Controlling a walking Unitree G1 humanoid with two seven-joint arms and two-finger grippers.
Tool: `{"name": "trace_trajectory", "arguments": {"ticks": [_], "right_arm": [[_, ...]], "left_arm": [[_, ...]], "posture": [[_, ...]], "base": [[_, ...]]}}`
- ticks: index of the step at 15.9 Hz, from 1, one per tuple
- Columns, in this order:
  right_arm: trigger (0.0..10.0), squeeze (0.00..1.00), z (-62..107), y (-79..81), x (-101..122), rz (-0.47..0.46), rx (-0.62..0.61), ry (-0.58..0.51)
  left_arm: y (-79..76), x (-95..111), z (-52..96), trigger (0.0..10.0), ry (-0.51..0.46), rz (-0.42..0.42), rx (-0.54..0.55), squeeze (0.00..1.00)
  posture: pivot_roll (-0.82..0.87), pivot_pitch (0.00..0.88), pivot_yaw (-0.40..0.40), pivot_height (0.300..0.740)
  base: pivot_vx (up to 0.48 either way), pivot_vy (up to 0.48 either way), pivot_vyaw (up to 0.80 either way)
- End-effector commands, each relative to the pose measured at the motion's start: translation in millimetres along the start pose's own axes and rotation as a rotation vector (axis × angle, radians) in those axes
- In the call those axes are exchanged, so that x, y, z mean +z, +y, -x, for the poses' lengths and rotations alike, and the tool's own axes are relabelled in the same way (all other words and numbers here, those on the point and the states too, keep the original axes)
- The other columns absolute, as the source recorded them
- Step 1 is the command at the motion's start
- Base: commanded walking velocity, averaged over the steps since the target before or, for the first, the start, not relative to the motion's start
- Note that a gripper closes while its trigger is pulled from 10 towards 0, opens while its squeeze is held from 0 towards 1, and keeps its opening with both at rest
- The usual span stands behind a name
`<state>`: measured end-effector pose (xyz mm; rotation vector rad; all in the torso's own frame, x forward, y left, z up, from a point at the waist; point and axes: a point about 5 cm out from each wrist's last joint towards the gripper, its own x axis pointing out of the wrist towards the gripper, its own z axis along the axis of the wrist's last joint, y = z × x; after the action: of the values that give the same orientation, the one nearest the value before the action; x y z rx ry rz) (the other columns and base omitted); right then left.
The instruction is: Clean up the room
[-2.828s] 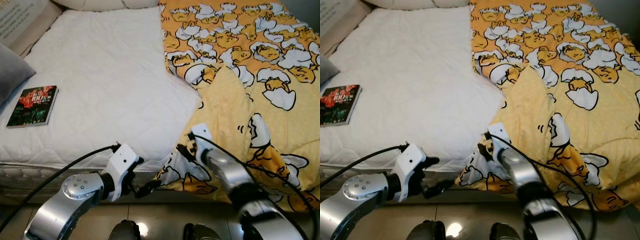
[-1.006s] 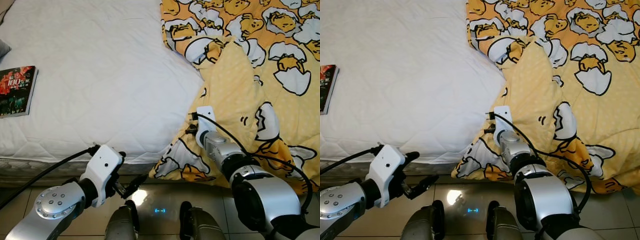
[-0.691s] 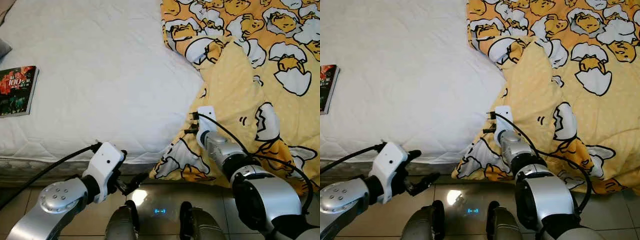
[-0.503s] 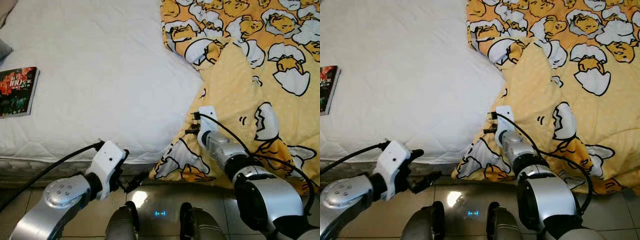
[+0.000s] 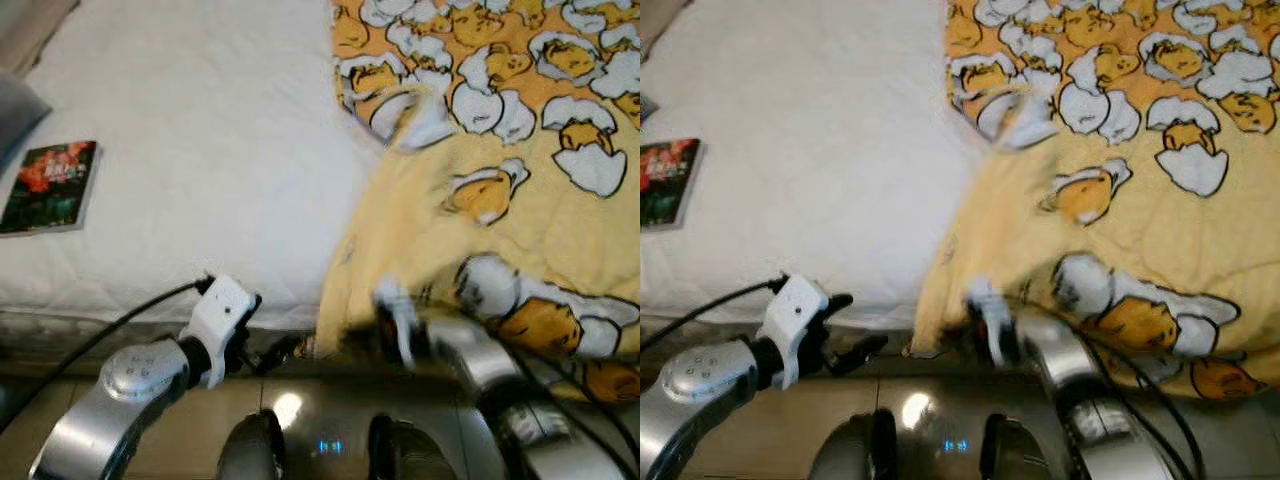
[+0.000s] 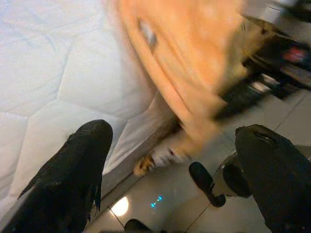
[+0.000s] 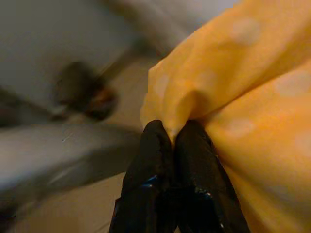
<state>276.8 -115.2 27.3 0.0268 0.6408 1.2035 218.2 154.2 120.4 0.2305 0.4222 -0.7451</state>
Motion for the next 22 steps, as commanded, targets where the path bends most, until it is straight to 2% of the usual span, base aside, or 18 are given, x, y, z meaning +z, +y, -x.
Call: {"name": "trace_trajectory", "arguments": {"ticks": [1,3,4,8,9,11,13,15,18,19,20,21,22], "right_arm": [[0.0,0.00,-1.9,12.0,9.5,0.018,0.133,-0.026],[0.0,0.00,4.4,32.4,3.6,0.020,0.318,0.010],[0.0,0.00,6.2,39.6,0.4,0.021,0.363,0.033],[0.0,0.00,5.9,62.3,-11.4,0.012,0.463,0.110],[0.0,0.00,7.8,67.4,-16.8,0.011,0.476,0.166],[0.0,0.00,9.4,68.3,-27.9,0.028,0.448,0.252],[0.0,0.00,5.6,61.8,-36.7,0.040,0.350,0.307],[0.0,0.00,-0.7,56.9,-43.5,0.052,0.230,0.328],[0.0,0.00,-10.9,61.2,-50.0,0.032,0.187,0.306],[8.9,0.00,-13.9,61.7,-50.8,0.044,0.163,0.301],[8.9,0.00,-15.0,61.5,-51.0,0.051,0.149,0.299],[10.0,0.13,-16.4,62.4,-52.3,0.001,0.158,0.299],[10.0,1.00,-15.6,62.7,-53.8,-0.016,0.168,0.312]], "left_arm": [[-4.8,-2.6,-0.1,10.0,0.010,-0.005,-0.028,0.00],[-8.8,-2.7,0.5,10.0,0.013,-0.006,-0.051,0.00],[-10.1,-3.1,1.0,10.0,0.014,-0.006,-0.056,0.00],[-15.2,-5.6,2.2,10.0,0.026,-0.007,-0.079,0.00],[-17.0,-6.3,2.8,10.0,0.030,-0.007,-0.085,0.00],[-19.1,-8.3,3.8,10.0,0.037,-0.004,-0.092,0.00],[-20.7,-9.6,3.9,10.0,0.044,-0.004,-0.100,0.00],[-22.1,-9.9,3.7,10.0,0.046,-0.001,-0.100,0.00],[-23.1,-10.7,4.0,10.0,0.049,-0.001,-0.101,0.00],[-22.7,-11.0,4.5,10.0,0.050,-0.001,-0.100,0.00],[-22.6,-11.2,4.8,10.0,0.051,0.000,-0.099,0.00],[-22.3,-12.6,6.1,10.0,0.056,0.000,-0.099,0.00],[-22.2,-13.1,6.3,10.0,0.058,0.001,-0.099,0.00]], "posture": [[0.10,0.163,0.052,0.740],[0.11,0.159,0.053,0.740],[0.11,0.157,0.052,0.740],[0.11,0.161,0.047,0.740],[0.11,0.166,0.045,0.740],[0.11,0.173,0.044,0.740],[0.11,0.178,0.043,0.740],[0.11,0.182,0.042,0.740],[0.11,0.193,0.042,0.740],[0.12,0.199,0.044,0.740],[0.12,0.199,0.044,0.740],[0.11,0.197,0.045,0.740],[0.11,0.199,0.047,0.740]], "base": [[0.000,0.000,0.00],[0.000,0.000,0.00],[0.000,0.000,0.00],[0.000,0.000,0.00],[0.000,0.000,0.00],[0.000,0.000,0.00],[0.000,0.000,0.00],[0.000,0.000,0.00],[0.000,0.000,0.00],[0.000,0.000,0.00],[0.000,0.000,0.00],[0.000,0.000,0.00],[0.000,0.000,0.00]]}}
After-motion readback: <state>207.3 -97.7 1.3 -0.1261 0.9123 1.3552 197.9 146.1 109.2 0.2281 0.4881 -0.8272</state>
